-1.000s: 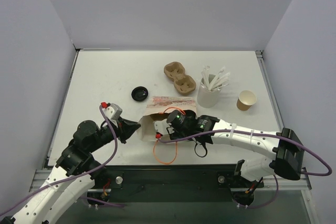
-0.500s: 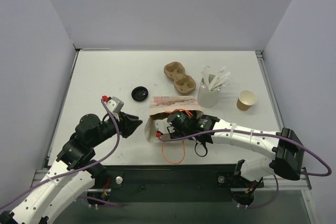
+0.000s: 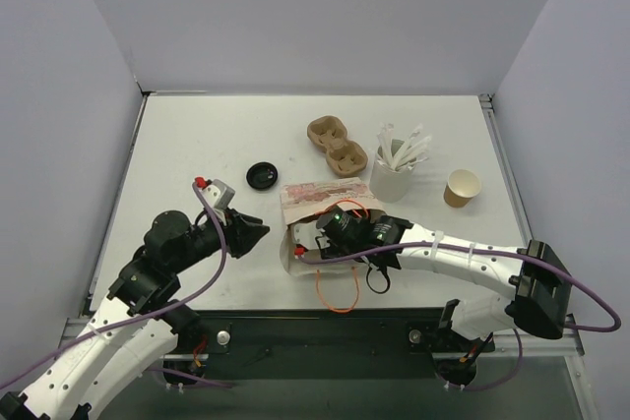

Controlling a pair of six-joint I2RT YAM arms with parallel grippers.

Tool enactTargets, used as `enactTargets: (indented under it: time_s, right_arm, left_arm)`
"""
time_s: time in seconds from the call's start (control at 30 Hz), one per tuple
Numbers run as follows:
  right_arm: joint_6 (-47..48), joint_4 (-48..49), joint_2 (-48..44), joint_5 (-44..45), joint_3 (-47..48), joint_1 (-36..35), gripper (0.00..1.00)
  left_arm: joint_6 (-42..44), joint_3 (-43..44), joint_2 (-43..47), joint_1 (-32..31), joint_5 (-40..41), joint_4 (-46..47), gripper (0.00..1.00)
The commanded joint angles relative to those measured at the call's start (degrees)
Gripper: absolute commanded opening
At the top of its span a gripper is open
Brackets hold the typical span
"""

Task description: Pack the takeout coffee

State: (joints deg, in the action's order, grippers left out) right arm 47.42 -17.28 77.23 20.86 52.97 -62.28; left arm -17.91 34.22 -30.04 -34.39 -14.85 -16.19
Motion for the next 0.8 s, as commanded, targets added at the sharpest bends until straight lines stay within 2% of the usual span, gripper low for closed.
enactTargets:
  time_s: [0.0,0.33,0.43,0.6,0.77]
  right_arm:
    - [-0.8,0.8,-1.4,1.0,0.7,1.2,0.33]
    - [-1.2,2.3,-0.6,-0.6,1.8,2.8,0.32]
    - [-1.2,2.8,-0.4,-0.9,2.0,3.2,0.33]
    - [-1.5,3.4,-0.2,-1.7,1.9,4.2,0.32]
    - [-1.4,3.8,-0.1,-2.1,1.4,4.5,0.32]
  left_arm:
    - [-2.9,4.0,0.3,0.1,0.6,0.1,0.39]
    - [-11.8,6.2,-2.4,-1.7,5.1,-3.0,0.39]
    - [-14.5,5.7,-2.9,-4.8,7.5,-3.0,0.4]
    - [-16.4,5.7,-5.5,-13.5,13.3,-2.0,0.43]
    - [-15.2,7.2,-8.7,-15.7,18.4,-3.1,0.44]
